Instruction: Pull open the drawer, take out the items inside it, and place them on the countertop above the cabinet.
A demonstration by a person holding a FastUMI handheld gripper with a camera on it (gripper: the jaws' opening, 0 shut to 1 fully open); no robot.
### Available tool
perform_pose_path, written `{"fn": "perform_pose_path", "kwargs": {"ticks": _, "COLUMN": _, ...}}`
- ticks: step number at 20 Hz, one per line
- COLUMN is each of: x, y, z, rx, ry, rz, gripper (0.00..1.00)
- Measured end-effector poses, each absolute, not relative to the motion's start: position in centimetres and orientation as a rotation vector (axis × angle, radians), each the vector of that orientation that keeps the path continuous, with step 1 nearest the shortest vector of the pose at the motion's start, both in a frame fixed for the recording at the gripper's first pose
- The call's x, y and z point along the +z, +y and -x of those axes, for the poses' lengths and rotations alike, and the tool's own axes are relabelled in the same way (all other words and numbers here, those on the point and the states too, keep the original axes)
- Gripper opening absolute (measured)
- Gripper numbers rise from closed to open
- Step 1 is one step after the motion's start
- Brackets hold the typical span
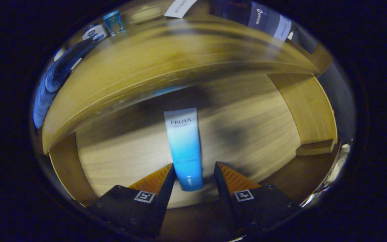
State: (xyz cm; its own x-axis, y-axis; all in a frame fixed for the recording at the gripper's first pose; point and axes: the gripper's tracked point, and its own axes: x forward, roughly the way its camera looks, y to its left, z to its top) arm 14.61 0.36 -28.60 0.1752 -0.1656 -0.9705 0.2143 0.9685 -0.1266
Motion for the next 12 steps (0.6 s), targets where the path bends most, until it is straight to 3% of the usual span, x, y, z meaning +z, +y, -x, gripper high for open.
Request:
{"fn": "perform_pose_path", "kwargs": {"ticks": 2, "x": -27.5, "y": 0.3, "z": -15.1, "rx": -0.281, "ry": 1.341, "rz": -0.038, "gripper": 0.69}}
{"fn": "perform_pose_path", "kwargs": {"ticks": 5, "x": -28.3, "y": 0.5, "z": -15.1, "rx": -0.257, "ry": 1.317, "rz": -0.028, "gripper": 0.36}}
{"fn": "perform_pose_path", "kwargs": {"ticks": 12, "x": -24.0, "y": -0.7, "z": -15.1, "rx": -0.294, "ry": 1.285, "rz": 0.120, "gripper": 0.35}}
